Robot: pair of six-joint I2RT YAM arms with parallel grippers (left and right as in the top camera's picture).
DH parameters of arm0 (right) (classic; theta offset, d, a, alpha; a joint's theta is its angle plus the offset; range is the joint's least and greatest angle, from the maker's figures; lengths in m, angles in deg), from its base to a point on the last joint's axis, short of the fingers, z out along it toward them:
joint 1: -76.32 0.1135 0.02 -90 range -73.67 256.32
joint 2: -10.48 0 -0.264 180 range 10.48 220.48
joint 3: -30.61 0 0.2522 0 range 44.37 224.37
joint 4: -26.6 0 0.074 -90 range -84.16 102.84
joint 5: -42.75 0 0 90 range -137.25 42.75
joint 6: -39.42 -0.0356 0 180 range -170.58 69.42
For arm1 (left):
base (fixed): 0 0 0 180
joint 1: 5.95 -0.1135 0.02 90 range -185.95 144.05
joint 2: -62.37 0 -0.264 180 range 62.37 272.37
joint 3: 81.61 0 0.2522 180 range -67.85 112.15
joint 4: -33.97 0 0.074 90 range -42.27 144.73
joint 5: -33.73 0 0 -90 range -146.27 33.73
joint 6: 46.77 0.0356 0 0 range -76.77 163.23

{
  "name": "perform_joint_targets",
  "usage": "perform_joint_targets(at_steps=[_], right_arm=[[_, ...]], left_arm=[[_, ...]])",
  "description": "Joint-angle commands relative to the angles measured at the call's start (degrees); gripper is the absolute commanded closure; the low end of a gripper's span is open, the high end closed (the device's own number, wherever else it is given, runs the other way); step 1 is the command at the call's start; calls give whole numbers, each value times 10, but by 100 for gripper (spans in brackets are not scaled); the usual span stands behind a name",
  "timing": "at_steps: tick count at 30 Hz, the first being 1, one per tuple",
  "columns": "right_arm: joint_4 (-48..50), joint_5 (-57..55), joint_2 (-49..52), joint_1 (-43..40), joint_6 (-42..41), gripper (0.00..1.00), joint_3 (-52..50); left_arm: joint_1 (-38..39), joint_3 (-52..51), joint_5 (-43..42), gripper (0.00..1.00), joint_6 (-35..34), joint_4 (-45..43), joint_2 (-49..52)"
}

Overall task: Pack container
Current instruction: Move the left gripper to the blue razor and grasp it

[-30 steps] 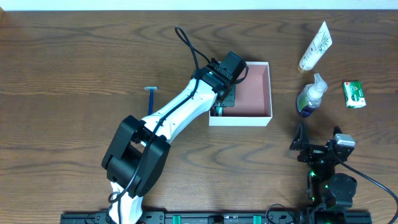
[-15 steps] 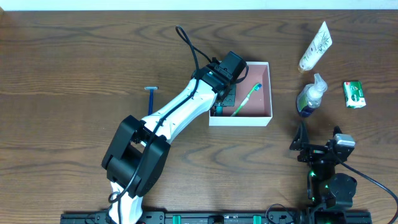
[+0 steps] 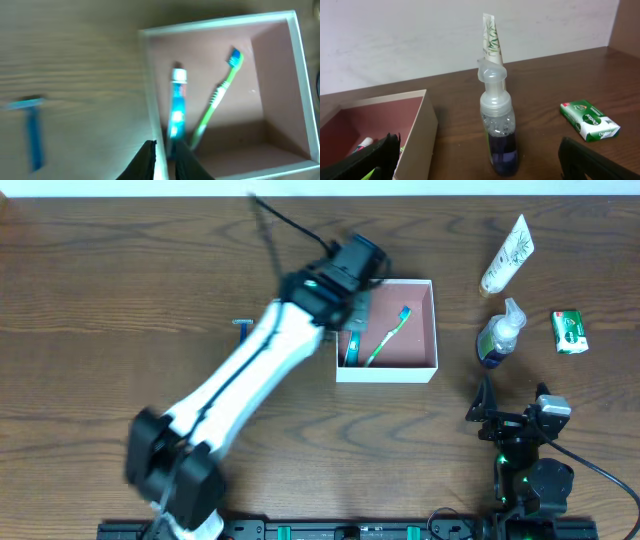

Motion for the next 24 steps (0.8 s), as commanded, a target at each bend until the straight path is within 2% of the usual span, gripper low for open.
perform_joint_targets(at_steps=[1, 5, 10, 14, 19, 24], right_arm=[[-1, 2, -3, -6, 8, 1, -2], [-1, 2, -3, -6, 8, 1, -2], [-1, 2, -3, -6, 8, 1, -2], [-1, 2, -3, -6, 8, 1, -2], [-1, 2, -3, -6, 8, 1, -2], [-1, 2, -3, -6, 8, 1, -2]], left_arm=[[-47, 9, 42, 79, 12, 52, -23], [-110, -8, 41, 76, 11, 108, -21], [-182, -63, 12, 75, 12, 112, -20], [-224, -125, 5, 75, 14, 81, -17], [-252, -204, -68, 73, 61, 1, -9], [-256, -249, -66, 69, 76, -49, -3]])
